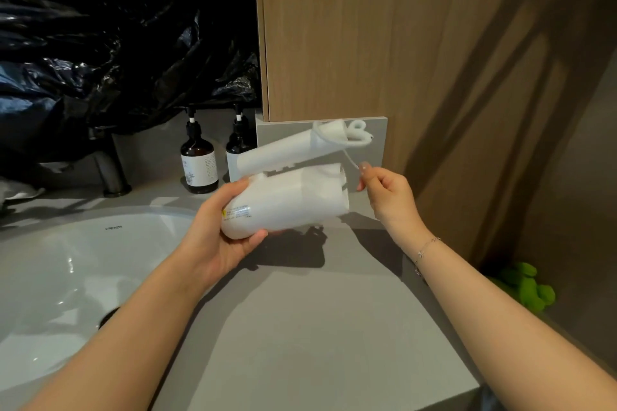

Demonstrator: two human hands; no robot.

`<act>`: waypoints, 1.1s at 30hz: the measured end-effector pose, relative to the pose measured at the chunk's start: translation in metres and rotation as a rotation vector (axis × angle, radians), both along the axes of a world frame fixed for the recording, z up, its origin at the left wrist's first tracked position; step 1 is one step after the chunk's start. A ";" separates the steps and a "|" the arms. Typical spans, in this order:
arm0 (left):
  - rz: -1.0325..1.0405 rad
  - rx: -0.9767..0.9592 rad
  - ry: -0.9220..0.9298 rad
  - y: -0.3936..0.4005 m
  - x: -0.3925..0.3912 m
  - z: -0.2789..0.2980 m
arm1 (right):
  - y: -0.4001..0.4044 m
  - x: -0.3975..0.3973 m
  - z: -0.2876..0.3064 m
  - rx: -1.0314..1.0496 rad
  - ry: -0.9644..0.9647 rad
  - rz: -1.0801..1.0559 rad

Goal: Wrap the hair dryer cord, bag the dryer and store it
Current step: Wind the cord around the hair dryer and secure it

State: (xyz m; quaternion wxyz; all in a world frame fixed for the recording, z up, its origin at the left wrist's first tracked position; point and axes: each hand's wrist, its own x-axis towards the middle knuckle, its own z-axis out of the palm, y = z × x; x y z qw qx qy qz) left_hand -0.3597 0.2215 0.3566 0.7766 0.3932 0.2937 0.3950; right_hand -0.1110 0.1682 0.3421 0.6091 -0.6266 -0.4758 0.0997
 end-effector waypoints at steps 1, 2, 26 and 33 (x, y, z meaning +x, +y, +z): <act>0.006 -0.036 -0.025 0.001 0.001 -0.001 | -0.001 -0.003 0.000 -0.022 -0.025 0.011; 0.007 -0.072 -0.054 0.001 0.002 -0.001 | -0.002 -0.007 -0.001 -0.050 -0.044 0.030; 0.221 -0.128 -0.177 0.002 0.005 -0.006 | -0.082 -0.063 0.024 -0.641 -0.930 0.194; 0.235 0.109 -0.036 -0.002 0.011 -0.008 | -0.104 -0.057 0.063 -0.615 -1.325 0.137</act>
